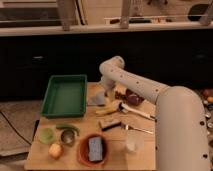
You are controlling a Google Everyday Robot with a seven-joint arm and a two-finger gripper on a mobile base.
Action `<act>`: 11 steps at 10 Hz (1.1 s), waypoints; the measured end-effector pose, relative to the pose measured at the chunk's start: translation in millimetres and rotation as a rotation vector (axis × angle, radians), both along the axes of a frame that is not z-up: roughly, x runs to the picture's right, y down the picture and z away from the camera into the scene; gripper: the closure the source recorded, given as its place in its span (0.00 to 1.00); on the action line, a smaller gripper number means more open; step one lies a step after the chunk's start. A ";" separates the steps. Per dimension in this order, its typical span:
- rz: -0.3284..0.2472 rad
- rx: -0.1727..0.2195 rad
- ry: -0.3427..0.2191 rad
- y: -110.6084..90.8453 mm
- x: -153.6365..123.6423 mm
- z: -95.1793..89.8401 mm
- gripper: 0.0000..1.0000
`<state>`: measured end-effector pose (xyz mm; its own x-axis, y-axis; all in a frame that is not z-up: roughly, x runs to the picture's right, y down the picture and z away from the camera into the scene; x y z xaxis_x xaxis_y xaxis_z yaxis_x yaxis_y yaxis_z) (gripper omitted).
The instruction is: Place towel in metal cup
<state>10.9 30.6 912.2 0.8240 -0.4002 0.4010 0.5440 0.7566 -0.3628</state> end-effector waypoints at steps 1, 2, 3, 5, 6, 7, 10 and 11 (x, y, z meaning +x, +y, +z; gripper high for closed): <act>0.008 -0.010 -0.016 0.4 -3.4 2.9 0.20; 0.016 -0.025 -0.034 2.4 -8.5 6.9 0.20; 0.022 -0.036 -0.045 4.1 -12.5 9.6 0.20; 0.035 -0.059 -0.061 11.4 -25.3 19.1 0.20; 0.048 -0.063 -0.057 16.1 -31.0 24.8 0.20; 0.062 -0.065 -0.052 19.7 -37.3 29.8 0.20; 0.117 -0.068 -0.023 21.8 -39.6 38.2 0.20; 0.128 -0.072 -0.013 23.0 -40.2 41.3 0.20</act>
